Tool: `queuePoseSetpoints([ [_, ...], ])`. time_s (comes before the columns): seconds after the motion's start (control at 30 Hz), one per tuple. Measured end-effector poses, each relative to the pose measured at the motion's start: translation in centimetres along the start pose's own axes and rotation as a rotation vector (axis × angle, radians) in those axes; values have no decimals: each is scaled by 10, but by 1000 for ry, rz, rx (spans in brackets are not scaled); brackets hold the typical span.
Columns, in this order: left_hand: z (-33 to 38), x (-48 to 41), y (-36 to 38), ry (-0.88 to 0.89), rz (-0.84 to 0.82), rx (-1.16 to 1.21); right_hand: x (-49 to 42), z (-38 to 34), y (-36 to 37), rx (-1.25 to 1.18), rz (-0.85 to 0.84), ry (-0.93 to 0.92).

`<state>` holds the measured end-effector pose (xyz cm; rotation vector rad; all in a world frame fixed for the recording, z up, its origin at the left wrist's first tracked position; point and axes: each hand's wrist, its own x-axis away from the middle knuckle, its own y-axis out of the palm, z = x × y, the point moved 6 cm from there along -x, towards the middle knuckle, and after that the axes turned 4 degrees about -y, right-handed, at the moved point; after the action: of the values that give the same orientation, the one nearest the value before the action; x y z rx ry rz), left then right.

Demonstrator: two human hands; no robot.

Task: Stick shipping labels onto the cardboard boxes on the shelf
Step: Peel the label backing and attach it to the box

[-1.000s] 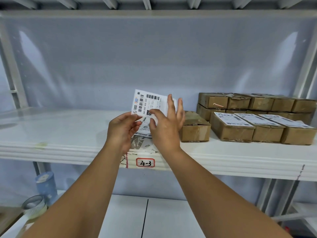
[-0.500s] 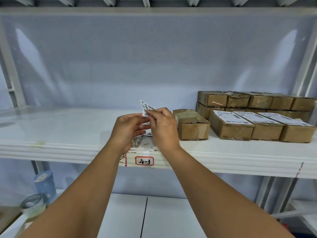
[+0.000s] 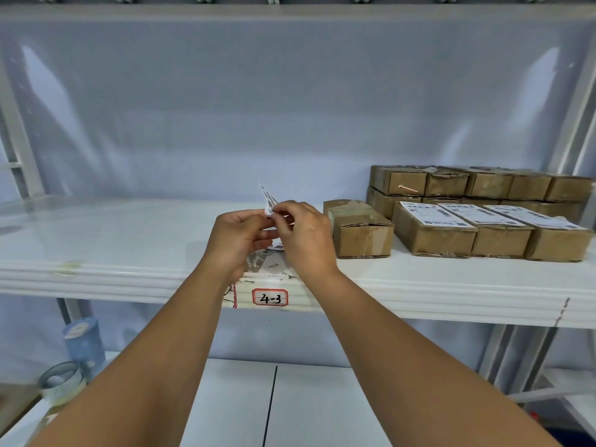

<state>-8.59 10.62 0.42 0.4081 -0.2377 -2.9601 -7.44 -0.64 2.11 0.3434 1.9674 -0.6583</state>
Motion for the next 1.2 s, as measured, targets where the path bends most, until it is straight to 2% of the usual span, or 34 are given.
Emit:
queuePoseSetpoints([
  [0.53,1,-1,-3,101,44,-78,2,-2,0,0,-94,40],
  [0.7,0,-2,0,64,-4,-75,1,2,0,2,-75,80],
  [1.2,-2,-3,-2,59,38,-119,2,6,2,7,-121,147],
])
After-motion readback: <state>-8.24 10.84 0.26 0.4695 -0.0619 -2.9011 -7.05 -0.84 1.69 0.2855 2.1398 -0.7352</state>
